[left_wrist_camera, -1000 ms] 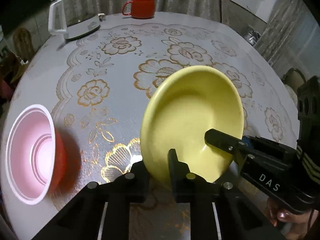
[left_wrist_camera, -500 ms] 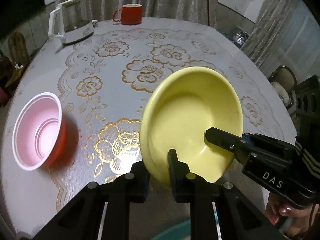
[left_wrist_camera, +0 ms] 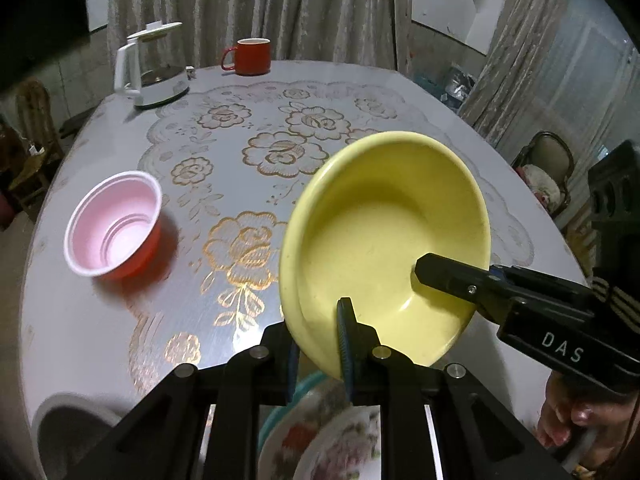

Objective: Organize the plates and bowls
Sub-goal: 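Lift the yellow bowl off the table with the left gripper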

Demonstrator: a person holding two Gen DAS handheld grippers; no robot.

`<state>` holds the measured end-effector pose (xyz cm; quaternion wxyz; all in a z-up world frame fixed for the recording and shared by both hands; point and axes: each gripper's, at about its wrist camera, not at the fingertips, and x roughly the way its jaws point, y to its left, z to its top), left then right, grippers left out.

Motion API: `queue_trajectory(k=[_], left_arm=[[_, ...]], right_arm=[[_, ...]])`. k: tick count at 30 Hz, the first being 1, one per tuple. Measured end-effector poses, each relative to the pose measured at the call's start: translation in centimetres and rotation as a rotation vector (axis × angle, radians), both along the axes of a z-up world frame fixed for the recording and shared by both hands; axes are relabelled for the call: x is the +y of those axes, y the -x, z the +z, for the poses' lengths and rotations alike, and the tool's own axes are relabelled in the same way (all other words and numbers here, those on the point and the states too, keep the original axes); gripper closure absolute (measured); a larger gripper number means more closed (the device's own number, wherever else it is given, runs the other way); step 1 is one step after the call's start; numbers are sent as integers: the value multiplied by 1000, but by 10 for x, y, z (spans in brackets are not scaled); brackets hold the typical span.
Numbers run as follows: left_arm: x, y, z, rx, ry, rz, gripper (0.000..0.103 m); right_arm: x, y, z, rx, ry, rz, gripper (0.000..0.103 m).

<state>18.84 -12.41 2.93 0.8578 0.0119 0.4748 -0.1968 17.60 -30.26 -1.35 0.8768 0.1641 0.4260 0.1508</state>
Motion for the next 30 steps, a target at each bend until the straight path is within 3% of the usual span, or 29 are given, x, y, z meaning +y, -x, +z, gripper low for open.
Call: queue_trajectory(k=[14, 30], left_arm=[[51, 70, 26, -97, 10, 42, 86], [128, 115, 56, -163, 13, 168, 86]], right_arm=[[45, 58, 16, -52, -64, 47, 94], [118, 90, 31, -78, -110, 176, 94]])
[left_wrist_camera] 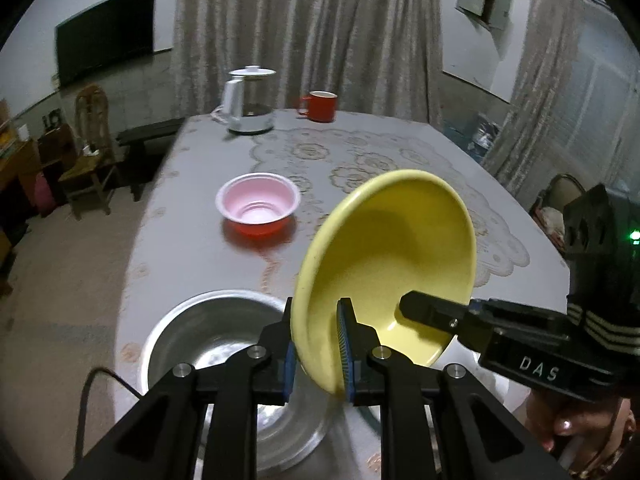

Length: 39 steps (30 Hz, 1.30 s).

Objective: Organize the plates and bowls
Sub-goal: 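Carry the yellow bowl with the left gripper over the steel bowl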

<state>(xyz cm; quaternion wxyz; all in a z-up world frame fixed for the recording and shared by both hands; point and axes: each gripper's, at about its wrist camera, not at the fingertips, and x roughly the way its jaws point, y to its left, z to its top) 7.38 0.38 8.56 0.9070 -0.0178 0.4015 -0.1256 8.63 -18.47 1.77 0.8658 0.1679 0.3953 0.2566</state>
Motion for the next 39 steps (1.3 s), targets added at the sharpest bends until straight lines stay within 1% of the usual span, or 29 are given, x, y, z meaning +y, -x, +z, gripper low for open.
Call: queue_trajectory(k=[6, 13, 16, 20, 23, 26, 29, 32, 37, 39], left_arm=[[37, 15, -2, 9, 11, 69, 86], [65, 28, -12, 35, 8, 126, 85], [78, 37, -11, 34, 13, 155, 85], [98, 45, -5, 30, 26, 199, 85], [107, 52, -3, 25, 7, 221, 85], [115, 52, -7, 30, 18, 240, 83], [115, 44, -22, 64, 51, 233, 83], [107, 34, -42, 116, 93, 198, 83], [92, 18, -67, 182, 112, 152, 83], [87, 12, -76, 200, 113, 136, 83]], right_arm=[[36, 1, -5, 19, -15, 78, 94], [67, 0, -14, 49, -8, 140, 94], [80, -3, -19, 65, -16, 168, 94], [100, -3, -20, 66, -18, 220, 94], [113, -3, -17, 59, -21, 253, 94], [124, -3, -17, 53, -18, 277, 93], [127, -4, -24, 71, 5, 271, 92], [114, -8, -32, 93, 18, 231, 92], [97, -14, -41, 122, 60, 167, 92], [92, -17, -47, 149, 78, 145, 92]])
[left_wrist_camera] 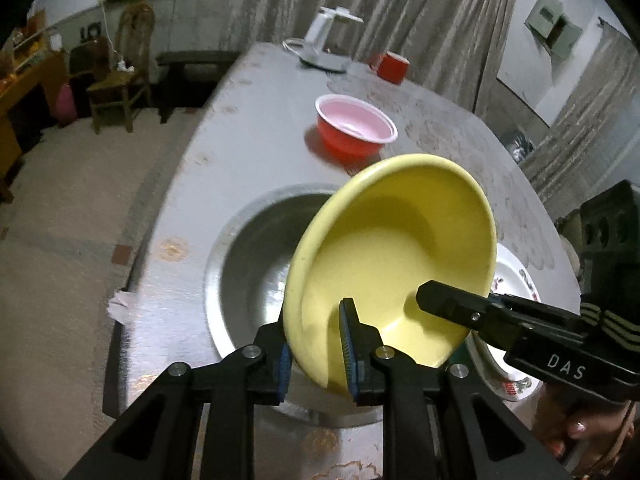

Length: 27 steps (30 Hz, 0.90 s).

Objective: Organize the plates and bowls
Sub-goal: 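Carry the yellow bowl with the left gripper over the steel bowl, then lower the yellow bowl into the steel bowl and open the left gripper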

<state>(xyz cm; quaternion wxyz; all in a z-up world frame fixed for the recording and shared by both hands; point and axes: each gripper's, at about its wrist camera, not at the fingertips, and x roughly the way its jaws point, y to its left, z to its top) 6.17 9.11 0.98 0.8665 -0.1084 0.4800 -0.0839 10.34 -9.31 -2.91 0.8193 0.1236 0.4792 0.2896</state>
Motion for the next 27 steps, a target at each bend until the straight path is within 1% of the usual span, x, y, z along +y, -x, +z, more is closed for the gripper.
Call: queue_trajectory(k=[3, 9, 16, 27], left_arm=[[-6, -6, -7, 4, -30, -15, 83], [-6, -9, -15, 6, -53, -16, 83], [-3, -9, -18, -8, -85, -14, 83], [2, -11, -23, -5, -83, -13, 81]], right_arm=[[-4, -2, -7, 22, 22, -15, 92], [-3, -4, -19, 56, 47, -16, 91], [6, -4, -21, 67, 67, -9, 91], [15, 0, -22, 77, 114, 0, 91]])
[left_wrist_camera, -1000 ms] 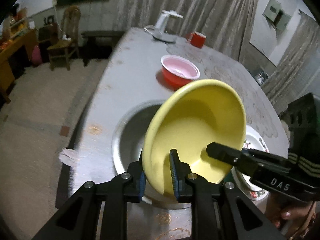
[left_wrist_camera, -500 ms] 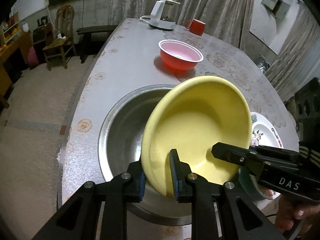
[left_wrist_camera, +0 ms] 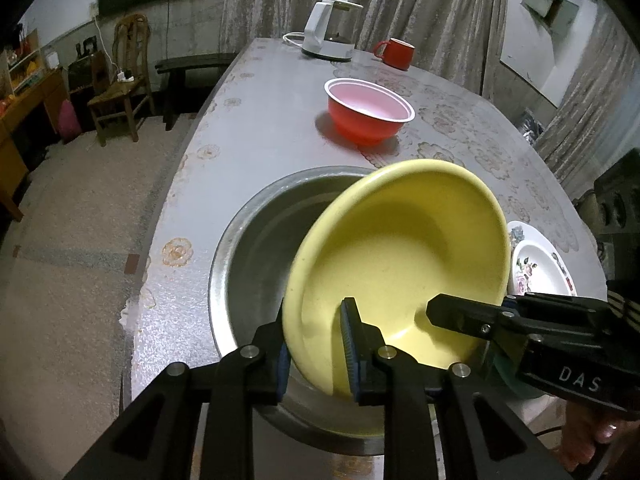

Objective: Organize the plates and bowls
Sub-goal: 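Lower the yellow bowl into the steel bowl and open the left gripper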

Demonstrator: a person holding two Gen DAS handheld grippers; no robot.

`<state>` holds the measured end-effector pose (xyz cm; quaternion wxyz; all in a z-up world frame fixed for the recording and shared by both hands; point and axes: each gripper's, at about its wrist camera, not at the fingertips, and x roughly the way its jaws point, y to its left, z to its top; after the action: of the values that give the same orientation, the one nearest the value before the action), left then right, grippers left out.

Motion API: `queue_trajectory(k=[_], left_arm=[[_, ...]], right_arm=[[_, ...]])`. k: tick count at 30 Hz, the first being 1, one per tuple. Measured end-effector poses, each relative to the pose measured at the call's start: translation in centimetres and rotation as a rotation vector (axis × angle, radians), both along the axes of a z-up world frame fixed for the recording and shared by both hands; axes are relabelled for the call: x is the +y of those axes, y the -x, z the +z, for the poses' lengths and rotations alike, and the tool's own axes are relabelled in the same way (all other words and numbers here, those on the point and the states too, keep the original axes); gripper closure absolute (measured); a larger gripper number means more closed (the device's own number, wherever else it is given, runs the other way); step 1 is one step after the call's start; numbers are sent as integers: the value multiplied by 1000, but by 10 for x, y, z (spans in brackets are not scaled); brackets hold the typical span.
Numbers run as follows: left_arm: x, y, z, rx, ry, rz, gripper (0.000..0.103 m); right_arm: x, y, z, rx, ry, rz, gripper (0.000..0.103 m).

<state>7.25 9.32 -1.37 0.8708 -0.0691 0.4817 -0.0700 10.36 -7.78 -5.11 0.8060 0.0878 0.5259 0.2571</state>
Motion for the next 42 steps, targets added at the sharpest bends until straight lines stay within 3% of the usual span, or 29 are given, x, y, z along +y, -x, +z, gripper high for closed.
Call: queue_trajectory(k=[13, 21, 29, 34, 36, 42], left_arm=[[-4, -7, -4, -1, -61, -35, 80], [-5, -9, 0, -6, -45, -62, 54], [-4, -10, 2, -16, -30, -58, 53], [0, -9, 6, -25, 12, -50, 53], [1, -8, 8, -30, 17, -43, 46], [0, -11, 11, -30, 26, -33, 42]], right_arm=[[7, 2, 6, 0, 61, 22, 91], [4, -4, 10, 4, 89, 40, 91], [5, -8, 13, 10, 111, 29, 92], [7, -10, 14, -9, 121, 12, 86], [5, -8, 18, -36, 115, -1, 80], [-8, -9, 26, -57, 71, -42, 78]])
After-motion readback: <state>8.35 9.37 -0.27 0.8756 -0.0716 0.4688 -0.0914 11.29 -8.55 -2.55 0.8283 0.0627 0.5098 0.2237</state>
